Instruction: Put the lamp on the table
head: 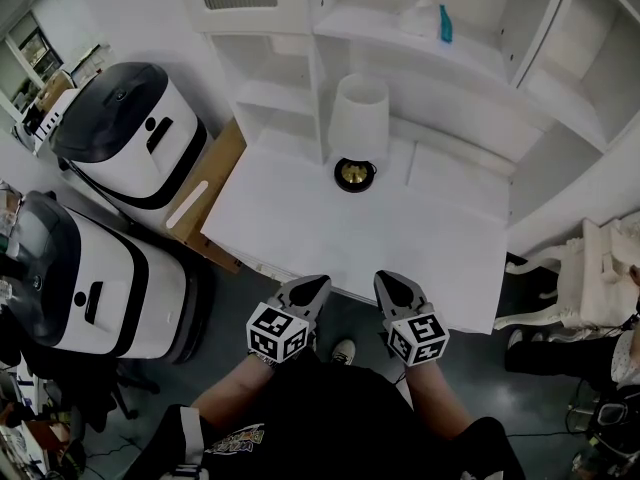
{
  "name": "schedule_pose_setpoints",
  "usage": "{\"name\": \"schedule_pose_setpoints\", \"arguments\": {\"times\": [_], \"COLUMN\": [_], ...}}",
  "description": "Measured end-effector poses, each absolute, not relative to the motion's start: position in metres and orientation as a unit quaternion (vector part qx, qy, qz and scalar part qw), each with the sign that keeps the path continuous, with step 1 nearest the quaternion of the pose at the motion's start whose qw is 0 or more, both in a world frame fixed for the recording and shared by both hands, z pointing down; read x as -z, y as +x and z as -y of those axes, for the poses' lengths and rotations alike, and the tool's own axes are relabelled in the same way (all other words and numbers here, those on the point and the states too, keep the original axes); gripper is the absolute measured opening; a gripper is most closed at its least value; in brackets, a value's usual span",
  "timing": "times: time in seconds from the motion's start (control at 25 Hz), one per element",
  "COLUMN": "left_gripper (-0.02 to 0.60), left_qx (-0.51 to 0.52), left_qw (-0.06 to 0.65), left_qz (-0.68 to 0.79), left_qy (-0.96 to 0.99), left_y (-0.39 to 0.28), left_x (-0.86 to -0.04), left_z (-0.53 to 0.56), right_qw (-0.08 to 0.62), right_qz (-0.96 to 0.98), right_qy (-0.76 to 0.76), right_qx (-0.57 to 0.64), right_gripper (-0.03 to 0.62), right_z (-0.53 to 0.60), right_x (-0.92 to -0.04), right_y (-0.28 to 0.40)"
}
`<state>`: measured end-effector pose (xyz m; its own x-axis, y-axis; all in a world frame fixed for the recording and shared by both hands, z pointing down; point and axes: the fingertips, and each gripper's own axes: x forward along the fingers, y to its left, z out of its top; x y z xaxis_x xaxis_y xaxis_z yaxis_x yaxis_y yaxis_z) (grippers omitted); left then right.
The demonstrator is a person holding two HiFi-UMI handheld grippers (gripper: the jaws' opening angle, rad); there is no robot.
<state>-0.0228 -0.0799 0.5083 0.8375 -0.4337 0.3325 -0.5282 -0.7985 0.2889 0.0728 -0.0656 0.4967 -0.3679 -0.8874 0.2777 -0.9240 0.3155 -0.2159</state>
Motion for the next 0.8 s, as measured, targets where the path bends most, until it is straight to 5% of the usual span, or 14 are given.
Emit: {"name": "schedule_pose_setpoints", "arguments": {"times": [0.8], "left_gripper": [0.006], "left_qx": [-0.129], "left_qw": [0.195], "left_qz": [0.258], "left_qy": [0.937], "left_y": [-0.0170], "left_x": [-0.5143], "left_z": [0.0790], "right_qw": [0.052], "right_qz": [0.815], "right_qy": [0.551], "right_qx": [-0.172], "right_gripper": [0.025], "right_z": [0.0669], "right_x": [-0.4984], "right_y": [0.0745]}}
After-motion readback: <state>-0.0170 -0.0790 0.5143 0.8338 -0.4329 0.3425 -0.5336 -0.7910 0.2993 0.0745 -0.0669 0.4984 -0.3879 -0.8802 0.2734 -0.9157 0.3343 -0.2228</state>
